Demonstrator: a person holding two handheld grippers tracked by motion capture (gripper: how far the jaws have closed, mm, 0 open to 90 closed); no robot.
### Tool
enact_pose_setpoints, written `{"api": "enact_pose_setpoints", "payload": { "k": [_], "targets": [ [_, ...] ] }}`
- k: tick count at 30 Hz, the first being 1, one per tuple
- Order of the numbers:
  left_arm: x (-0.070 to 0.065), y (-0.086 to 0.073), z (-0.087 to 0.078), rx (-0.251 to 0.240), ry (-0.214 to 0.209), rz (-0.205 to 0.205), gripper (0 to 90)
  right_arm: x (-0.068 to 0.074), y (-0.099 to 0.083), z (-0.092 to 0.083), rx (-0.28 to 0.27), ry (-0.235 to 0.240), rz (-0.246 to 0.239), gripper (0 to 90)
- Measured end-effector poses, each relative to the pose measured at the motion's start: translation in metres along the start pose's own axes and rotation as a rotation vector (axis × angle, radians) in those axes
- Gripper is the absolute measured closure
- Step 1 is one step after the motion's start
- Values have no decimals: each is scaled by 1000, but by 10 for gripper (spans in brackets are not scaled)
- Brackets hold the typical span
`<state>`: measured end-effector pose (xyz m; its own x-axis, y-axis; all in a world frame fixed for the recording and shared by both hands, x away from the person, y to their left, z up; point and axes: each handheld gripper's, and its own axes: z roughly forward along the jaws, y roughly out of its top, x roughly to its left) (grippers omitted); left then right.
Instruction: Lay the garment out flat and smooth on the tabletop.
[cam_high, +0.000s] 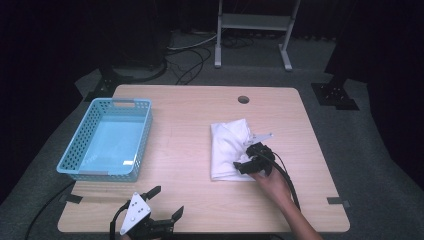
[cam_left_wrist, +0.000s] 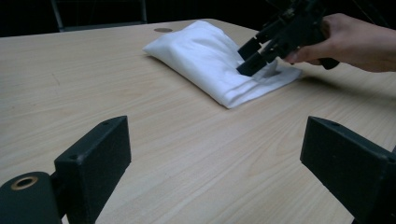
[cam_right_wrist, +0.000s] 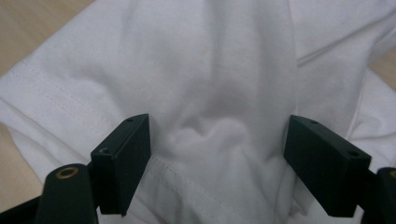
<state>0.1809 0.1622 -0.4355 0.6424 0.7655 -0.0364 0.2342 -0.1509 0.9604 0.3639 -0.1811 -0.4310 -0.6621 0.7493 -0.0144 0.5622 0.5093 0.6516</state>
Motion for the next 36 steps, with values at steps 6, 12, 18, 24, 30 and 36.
{"api": "enact_pose_setpoints", "payload": {
  "k": [6, 12, 18, 24, 30, 36],
  "targets": [
    [-5, 1, 1, 7, -11, 18, 80, 19, -32, -26, -16, 4, -8, 221],
    [-10, 2, 3, 8, -30, 25, 80, 34, -56, -43, -47, 9, -12, 223],
    [-18, 2, 6, 27, -54, 61, 80, 51, -78, -60, -63, 27, -28, 226],
    [-25, 5, 9, 37, -92, 73, 80, 60, -94, -77, -107, 107, -34, 186],
    [-35, 21, 23, 57, -152, 108, 81, 53, -120, -106, -201, 119, -68, 134],
    [-48, 39, 50, 105, -214, 196, 97, 49, -131, -116, -222, 104, -114, 133]
  ]
}}
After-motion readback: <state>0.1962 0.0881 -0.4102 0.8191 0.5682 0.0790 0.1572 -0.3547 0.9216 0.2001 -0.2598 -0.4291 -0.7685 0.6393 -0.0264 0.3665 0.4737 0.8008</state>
